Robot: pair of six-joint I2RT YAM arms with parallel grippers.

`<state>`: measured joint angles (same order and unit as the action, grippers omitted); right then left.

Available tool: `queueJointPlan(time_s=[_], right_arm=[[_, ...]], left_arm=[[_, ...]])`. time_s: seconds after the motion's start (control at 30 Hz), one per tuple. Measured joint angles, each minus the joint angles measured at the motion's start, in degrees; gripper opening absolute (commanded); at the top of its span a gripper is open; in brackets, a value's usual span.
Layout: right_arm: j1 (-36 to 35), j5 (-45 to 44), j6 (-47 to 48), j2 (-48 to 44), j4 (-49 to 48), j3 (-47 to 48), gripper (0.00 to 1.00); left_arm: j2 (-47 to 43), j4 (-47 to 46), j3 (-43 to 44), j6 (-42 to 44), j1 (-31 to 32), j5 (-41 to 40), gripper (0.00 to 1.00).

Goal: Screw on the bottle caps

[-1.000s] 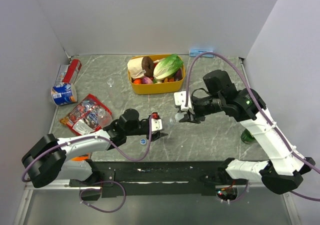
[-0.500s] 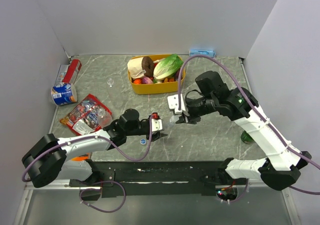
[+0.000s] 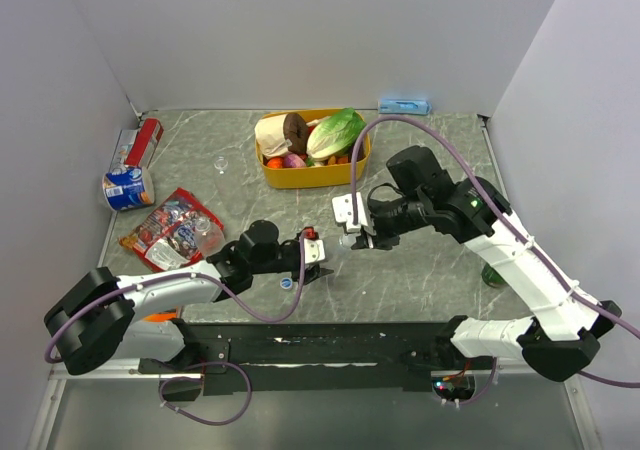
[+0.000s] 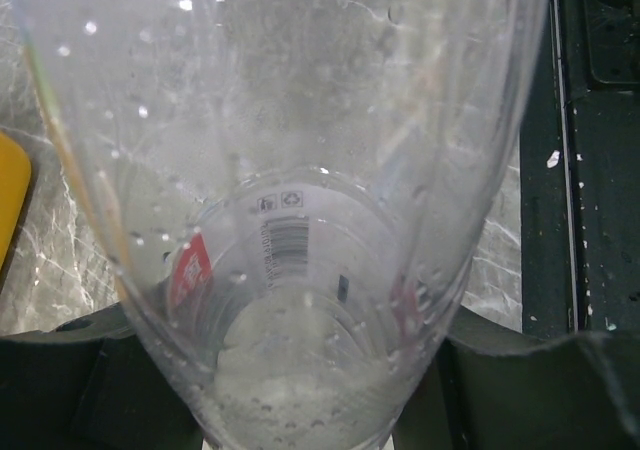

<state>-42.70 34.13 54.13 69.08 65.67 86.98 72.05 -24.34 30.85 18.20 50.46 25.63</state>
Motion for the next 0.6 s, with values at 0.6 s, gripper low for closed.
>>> queueJointPlan(time_s=[0.6], right_arm=[[-0.8, -1.4, -0.8, 1.6, 0.6, 0.8, 0.45]], left_arm=[[0.1, 0.9, 0.0, -0.7, 0.0, -0.2, 0.01]])
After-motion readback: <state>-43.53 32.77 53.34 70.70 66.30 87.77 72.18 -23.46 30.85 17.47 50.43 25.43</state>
